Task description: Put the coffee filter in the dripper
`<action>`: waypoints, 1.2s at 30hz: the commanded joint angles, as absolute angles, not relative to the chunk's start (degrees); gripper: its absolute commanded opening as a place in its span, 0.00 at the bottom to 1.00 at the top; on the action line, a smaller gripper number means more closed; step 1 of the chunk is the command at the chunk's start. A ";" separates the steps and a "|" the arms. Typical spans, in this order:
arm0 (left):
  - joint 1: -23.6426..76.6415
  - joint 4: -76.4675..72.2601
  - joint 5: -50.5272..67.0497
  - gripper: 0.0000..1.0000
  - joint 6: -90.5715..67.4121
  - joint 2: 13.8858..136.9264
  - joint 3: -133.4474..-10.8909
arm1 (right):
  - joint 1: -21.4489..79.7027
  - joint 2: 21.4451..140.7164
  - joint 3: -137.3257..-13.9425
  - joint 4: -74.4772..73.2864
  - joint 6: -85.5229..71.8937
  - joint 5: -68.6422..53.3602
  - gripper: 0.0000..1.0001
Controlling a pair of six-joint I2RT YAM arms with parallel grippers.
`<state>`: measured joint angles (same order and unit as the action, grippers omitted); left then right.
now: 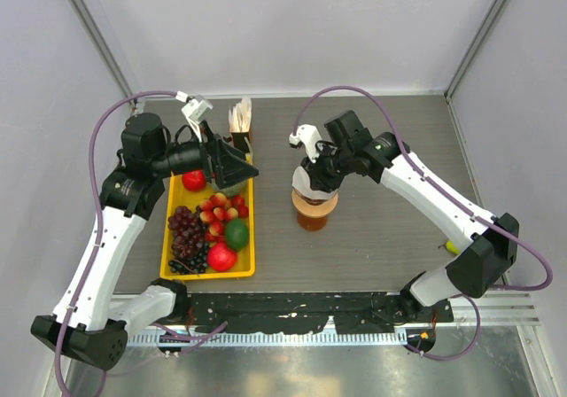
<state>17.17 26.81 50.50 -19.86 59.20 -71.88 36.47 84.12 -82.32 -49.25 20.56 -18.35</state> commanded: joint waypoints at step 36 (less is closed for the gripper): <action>9.14 26.10 49.39 0.86 -24.08 57.30 -73.83 | 37.97 91.76 -80.86 -48.69 22.59 -16.61 0.25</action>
<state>9.56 27.03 49.45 -23.62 58.43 -74.17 37.78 91.15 -81.12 -49.30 22.22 -16.34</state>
